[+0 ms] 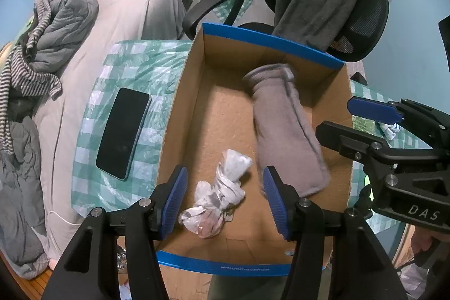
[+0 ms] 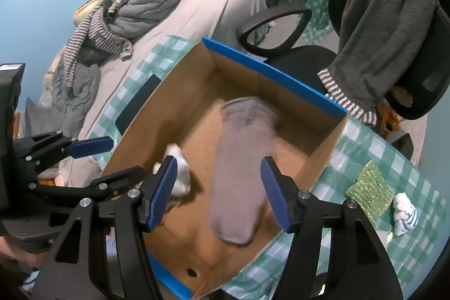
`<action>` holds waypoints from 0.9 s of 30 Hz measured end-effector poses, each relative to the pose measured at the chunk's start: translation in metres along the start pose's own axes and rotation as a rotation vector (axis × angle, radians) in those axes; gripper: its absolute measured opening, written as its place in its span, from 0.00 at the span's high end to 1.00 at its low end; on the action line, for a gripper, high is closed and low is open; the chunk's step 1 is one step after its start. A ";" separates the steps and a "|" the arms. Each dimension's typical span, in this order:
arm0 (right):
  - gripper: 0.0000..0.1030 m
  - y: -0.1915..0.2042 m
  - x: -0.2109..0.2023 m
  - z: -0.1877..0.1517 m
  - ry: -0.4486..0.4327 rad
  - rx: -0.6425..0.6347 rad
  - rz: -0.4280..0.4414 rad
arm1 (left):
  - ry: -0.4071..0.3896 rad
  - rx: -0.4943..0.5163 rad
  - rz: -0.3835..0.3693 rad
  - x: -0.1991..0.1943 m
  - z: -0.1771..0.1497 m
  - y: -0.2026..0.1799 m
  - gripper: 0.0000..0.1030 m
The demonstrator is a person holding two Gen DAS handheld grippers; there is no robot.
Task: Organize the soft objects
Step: 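Open both tools to drop the bundle and mitten into the box, then move both tools back to the table toward the socks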
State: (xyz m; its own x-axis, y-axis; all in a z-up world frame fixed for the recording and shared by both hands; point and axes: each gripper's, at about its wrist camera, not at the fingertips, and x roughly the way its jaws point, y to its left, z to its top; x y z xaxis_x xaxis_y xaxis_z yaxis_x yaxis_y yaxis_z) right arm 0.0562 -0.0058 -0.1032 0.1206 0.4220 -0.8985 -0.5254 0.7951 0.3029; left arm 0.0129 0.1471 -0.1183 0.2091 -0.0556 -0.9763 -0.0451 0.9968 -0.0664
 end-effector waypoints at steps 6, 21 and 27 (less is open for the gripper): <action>0.37 -0.004 -0.008 -0.002 -0.006 0.006 -0.014 | -0.013 0.008 -0.008 -0.006 -0.001 -0.007 0.44; 0.34 -0.036 -0.039 -0.026 -0.033 0.077 -0.074 | -0.018 0.067 -0.035 -0.012 -0.007 -0.048 0.44; 0.34 -0.055 -0.052 -0.041 -0.037 0.115 -0.094 | -0.021 0.100 -0.047 -0.014 -0.010 -0.069 0.44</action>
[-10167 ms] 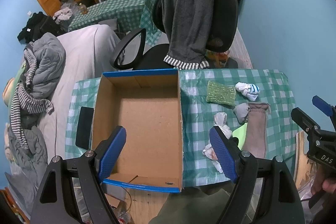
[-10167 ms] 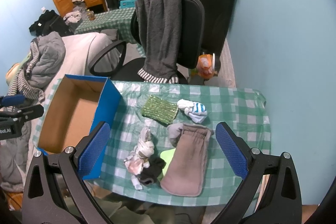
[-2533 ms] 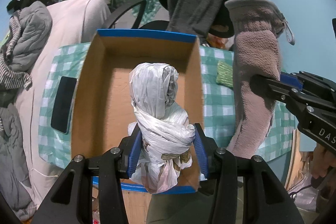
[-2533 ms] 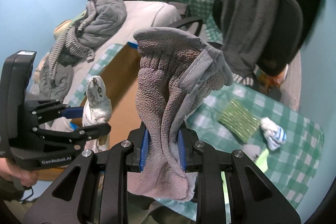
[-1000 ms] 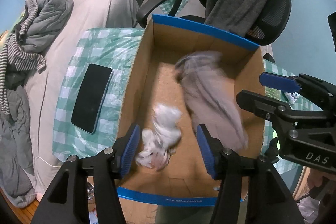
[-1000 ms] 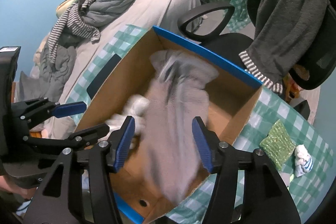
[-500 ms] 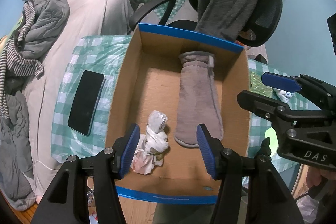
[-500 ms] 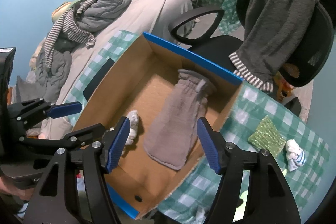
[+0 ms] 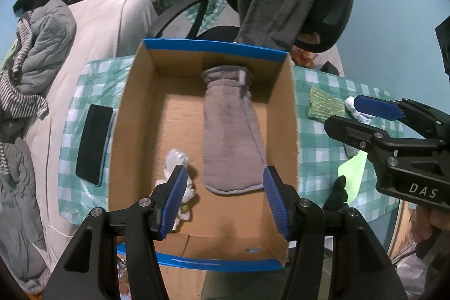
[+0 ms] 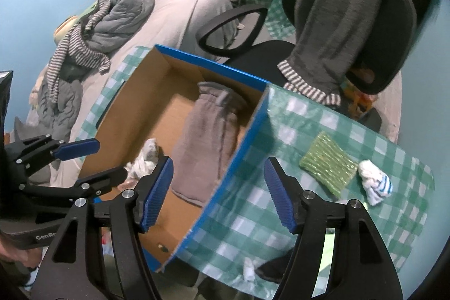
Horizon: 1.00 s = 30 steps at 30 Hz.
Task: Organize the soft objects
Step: 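Move both tools back to the table toward the socks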
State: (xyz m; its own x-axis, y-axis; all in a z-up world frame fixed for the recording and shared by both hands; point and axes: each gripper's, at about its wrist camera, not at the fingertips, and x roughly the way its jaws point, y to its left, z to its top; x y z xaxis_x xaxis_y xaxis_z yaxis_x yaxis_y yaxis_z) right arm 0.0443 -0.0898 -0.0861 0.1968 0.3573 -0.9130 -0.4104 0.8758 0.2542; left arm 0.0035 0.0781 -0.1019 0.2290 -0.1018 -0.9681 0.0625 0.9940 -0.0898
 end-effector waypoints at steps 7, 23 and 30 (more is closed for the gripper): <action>0.33 -0.023 -0.011 -0.016 0.003 0.035 -0.023 | -0.001 0.038 -0.007 0.000 0.001 -0.024 0.44; 0.31 -0.092 -0.030 -0.055 0.014 0.140 -0.086 | 0.020 0.133 -0.032 0.012 0.003 -0.087 0.44; 0.31 -0.120 -0.032 -0.070 0.029 0.179 -0.113 | 0.039 0.192 -0.037 0.024 0.006 -0.119 0.44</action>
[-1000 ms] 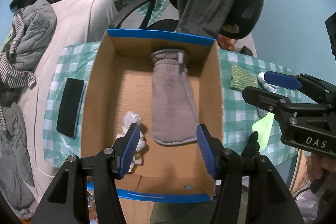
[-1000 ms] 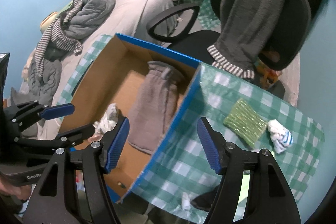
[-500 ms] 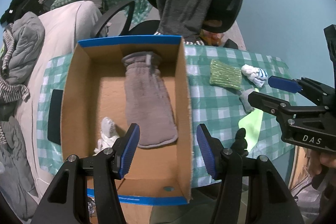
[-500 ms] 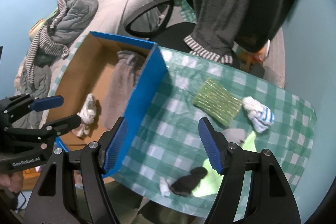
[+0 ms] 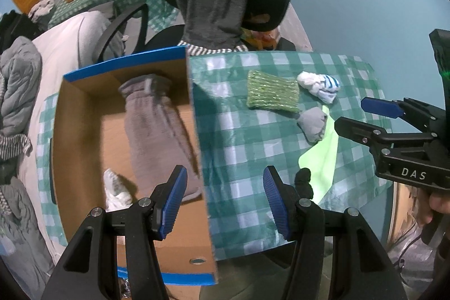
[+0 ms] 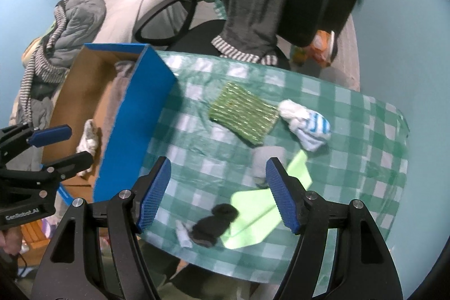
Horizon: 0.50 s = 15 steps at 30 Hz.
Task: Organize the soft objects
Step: 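Move both tools back to the table toward the socks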
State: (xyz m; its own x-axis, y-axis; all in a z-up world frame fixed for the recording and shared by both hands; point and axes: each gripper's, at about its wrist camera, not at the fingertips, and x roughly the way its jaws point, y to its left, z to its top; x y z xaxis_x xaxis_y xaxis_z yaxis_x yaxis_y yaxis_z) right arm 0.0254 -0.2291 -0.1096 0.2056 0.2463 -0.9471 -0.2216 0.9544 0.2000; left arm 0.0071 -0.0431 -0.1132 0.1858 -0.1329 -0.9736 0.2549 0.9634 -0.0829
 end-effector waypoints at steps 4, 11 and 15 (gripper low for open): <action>0.31 -0.016 0.005 -0.005 0.013 0.022 -0.013 | 0.014 0.030 -0.002 0.009 0.005 -0.015 0.44; 0.31 -0.038 0.014 -0.010 0.035 0.039 -0.020 | 0.043 0.051 -0.002 0.026 0.012 -0.032 0.44; 0.31 -0.046 0.024 -0.010 0.048 0.044 -0.019 | 0.059 0.061 0.002 0.037 0.017 -0.038 0.44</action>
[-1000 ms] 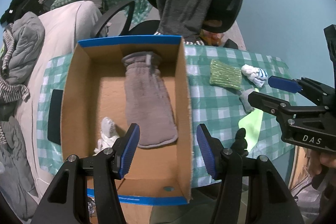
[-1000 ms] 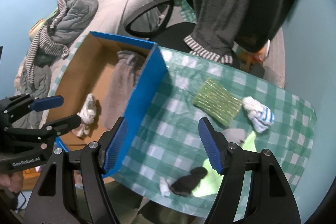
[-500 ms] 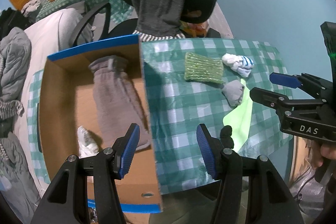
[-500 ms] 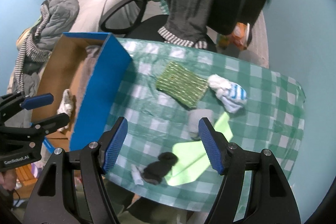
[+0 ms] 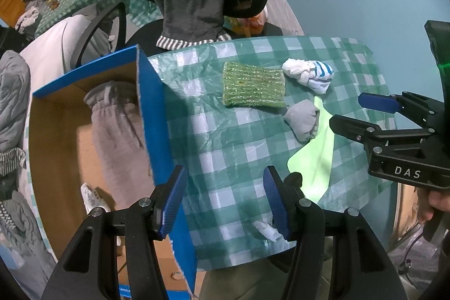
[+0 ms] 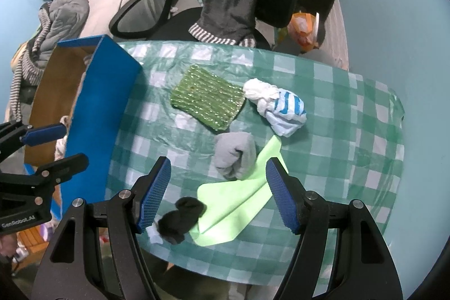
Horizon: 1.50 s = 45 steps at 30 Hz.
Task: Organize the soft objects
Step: 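Move both tools back to the table toward the socks, then grasp the grey sock with right tool while left tool grasps the black sock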
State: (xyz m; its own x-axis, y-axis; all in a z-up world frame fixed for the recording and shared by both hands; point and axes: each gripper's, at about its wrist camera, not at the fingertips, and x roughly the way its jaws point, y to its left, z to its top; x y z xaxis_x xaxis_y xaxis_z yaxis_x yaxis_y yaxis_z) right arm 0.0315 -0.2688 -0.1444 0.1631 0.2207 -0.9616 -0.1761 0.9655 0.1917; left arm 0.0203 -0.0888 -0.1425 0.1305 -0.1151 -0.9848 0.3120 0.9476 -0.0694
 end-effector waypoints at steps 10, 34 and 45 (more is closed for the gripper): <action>0.31 -0.013 0.042 0.003 0.064 0.018 0.025 | 0.049 -0.014 -0.005 0.031 0.012 -0.009 0.44; 0.58 -0.007 0.098 0.004 0.136 -0.051 -0.021 | 0.108 -0.022 0.011 0.070 0.011 -0.011 0.44; 0.77 0.005 0.074 -0.005 0.075 -0.056 -0.002 | 0.108 0.000 -0.017 0.063 -0.003 -0.020 0.38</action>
State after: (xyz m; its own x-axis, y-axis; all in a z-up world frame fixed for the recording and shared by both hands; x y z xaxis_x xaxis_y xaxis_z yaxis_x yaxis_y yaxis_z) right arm 0.0379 -0.2483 -0.2152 0.0907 0.2055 -0.9745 -0.2299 0.9564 0.1803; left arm 0.0198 -0.1140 -0.2034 0.0231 -0.0981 -0.9949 0.3134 0.9457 -0.0860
